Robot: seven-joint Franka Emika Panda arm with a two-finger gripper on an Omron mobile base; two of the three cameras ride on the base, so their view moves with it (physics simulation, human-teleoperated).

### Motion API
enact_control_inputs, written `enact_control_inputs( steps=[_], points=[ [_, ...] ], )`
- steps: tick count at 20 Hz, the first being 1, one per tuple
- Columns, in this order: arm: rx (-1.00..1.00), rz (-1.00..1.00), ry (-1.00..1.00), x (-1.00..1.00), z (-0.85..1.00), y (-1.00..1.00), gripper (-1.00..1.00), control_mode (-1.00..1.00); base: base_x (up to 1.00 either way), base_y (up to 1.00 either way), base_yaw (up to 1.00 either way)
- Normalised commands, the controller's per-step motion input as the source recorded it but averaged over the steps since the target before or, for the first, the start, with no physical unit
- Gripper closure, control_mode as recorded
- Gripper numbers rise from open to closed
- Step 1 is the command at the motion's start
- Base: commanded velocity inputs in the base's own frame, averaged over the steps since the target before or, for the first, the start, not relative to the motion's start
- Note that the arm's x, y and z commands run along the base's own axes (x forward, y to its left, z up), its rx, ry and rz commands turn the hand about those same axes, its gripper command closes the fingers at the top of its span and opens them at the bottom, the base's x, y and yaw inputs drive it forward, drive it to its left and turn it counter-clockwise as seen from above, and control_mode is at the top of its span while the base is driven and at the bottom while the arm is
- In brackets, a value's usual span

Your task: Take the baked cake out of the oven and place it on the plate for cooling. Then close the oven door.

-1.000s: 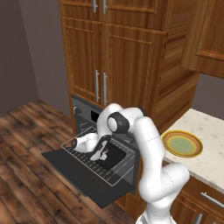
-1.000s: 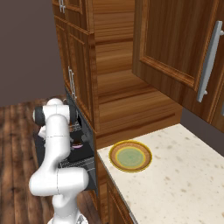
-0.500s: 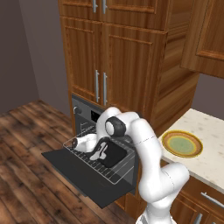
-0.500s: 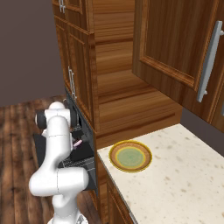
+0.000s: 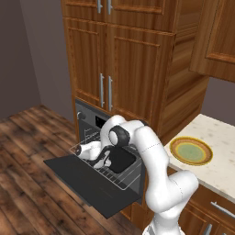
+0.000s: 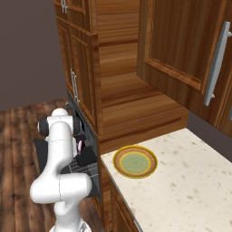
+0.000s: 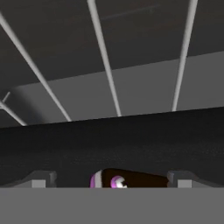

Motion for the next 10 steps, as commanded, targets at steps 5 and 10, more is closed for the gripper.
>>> enact_control_inputs(
  steps=[5, 10],
  points=[
    [0.00, 0.00, 0.00, 0.03, -0.01, 0.00, 1.00, -1.00, 0.00, 0.00, 0.00],
    [0.00, 0.00, -0.01, 0.04, 0.00, 0.00, 1.00, -1.00, 0.00, 0.00, 0.00]
  ],
)
